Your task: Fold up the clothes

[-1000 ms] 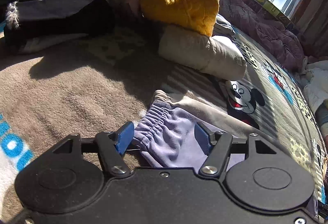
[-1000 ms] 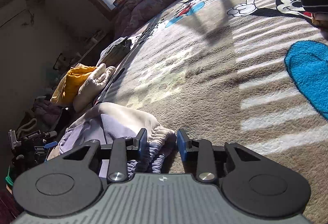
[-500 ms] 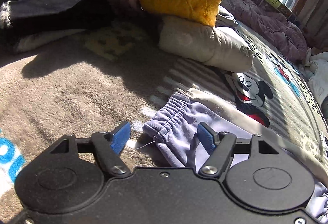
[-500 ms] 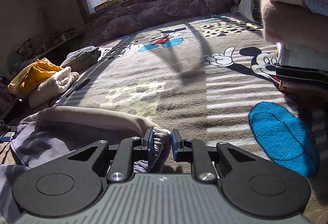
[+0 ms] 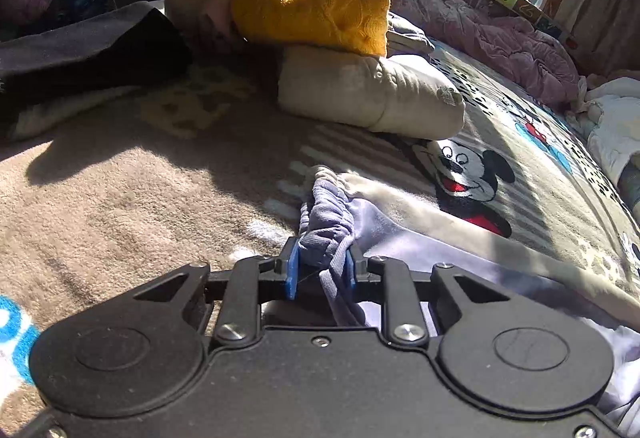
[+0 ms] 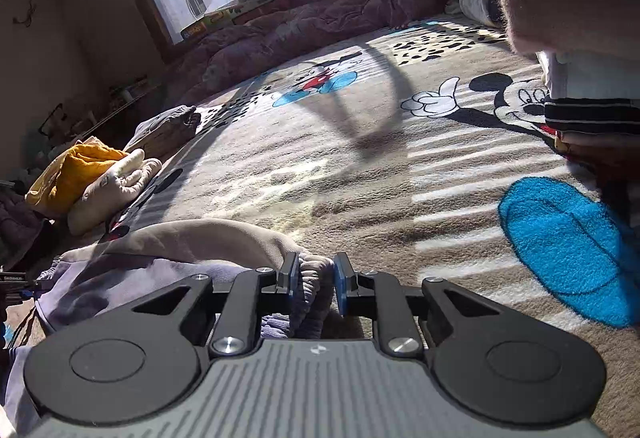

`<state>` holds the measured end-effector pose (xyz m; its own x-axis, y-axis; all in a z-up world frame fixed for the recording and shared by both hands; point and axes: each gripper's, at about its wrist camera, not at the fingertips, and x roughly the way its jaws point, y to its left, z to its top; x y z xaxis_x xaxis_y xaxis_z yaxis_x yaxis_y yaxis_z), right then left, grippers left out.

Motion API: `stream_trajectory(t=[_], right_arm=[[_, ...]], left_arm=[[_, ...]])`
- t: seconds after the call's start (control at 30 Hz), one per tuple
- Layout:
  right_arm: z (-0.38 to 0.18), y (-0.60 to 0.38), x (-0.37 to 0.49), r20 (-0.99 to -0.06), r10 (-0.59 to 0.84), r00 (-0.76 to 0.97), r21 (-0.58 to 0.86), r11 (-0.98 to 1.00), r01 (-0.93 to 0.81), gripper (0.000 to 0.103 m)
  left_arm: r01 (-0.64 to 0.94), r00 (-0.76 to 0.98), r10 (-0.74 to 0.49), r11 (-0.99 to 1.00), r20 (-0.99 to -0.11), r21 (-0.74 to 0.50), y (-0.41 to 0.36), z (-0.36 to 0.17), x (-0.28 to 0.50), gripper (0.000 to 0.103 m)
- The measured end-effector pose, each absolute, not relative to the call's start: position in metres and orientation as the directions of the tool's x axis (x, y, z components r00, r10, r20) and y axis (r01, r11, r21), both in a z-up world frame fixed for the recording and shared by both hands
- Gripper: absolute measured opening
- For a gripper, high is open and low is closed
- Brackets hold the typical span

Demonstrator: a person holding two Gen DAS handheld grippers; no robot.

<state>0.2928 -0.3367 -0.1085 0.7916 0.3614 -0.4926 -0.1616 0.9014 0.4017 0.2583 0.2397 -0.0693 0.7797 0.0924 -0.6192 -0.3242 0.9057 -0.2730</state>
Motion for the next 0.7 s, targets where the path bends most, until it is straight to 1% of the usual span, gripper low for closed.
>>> stream_trajectory(t=[0.07,0.13,0.2,0.23,0.27,0.3,0.33,0.4,0.47,0.53,0.63,0.7], right_arm=[[-0.108,-0.339,0.294,-0.497,0.350,0.794,0.406,0.903,-0.144,0.019],[-0.111,-0.339,0.297,-0.519,0.339,0.785,0.398,0.908,-0.130,0.019],[-0.117,-0.337,0.300,-0.549,0.326,0.770,0.382,0.917,-0.116,0.020],[-0.117,-0.339,0.301,-0.551,0.321,0.770,0.386,0.916,-0.107,0.021],[-0.117,-0.340,0.301,-0.552,0.317,0.771,0.390,0.916,-0.098,0.026],[-0.118,-0.341,0.301,-0.554,0.313,0.772,0.394,0.915,-0.089,0.034],[-0.118,-0.343,0.302,-0.555,0.309,0.772,0.398,0.914,-0.080,0.037],[-0.114,-0.343,0.298,-0.541,0.289,0.790,0.383,0.921,-0.075,0.038],[-0.105,-0.339,0.291,-0.518,0.244,0.820,0.321,0.944,-0.078,0.039],[-0.104,-0.332,0.293,-0.520,0.247,0.817,0.283,0.953,-0.108,0.040],[-0.105,-0.319,0.299,-0.534,0.266,0.802,0.233,0.959,-0.162,0.040],[-0.106,-0.313,0.303,-0.547,0.272,0.792,0.212,0.960,-0.183,0.040]], left_arm=[[-0.324,0.803,0.102,0.901,-0.587,-0.288,0.241,-0.060,0.256,0.021],[-0.358,0.773,0.100,0.884,-0.627,-0.301,0.247,-0.075,0.262,0.021],[-0.392,0.736,0.089,0.864,-0.672,-0.315,0.255,-0.090,0.265,0.027],[-0.405,0.737,0.108,0.861,-0.667,-0.309,0.255,-0.086,0.264,0.031],[-0.416,0.740,0.127,0.858,-0.660,-0.301,0.255,-0.082,0.263,0.038],[-0.421,0.745,0.146,0.860,-0.650,-0.289,0.254,-0.078,0.262,0.045],[-0.426,0.751,0.166,0.861,-0.640,-0.277,0.253,-0.074,0.260,0.048],[-0.393,0.773,0.172,0.886,-0.611,-0.247,0.245,-0.061,0.258,0.047],[-0.338,0.798,0.161,0.917,-0.580,-0.210,0.233,-0.046,0.258,0.047],[-0.296,0.808,0.153,0.940,-0.569,-0.168,0.221,-0.035,0.266,0.047],[-0.260,0.799,0.122,0.953,-0.589,-0.156,0.221,-0.033,0.295,0.048],[-0.264,0.766,0.121,0.955,-0.631,-0.137,0.230,-0.045,0.317,0.048]])
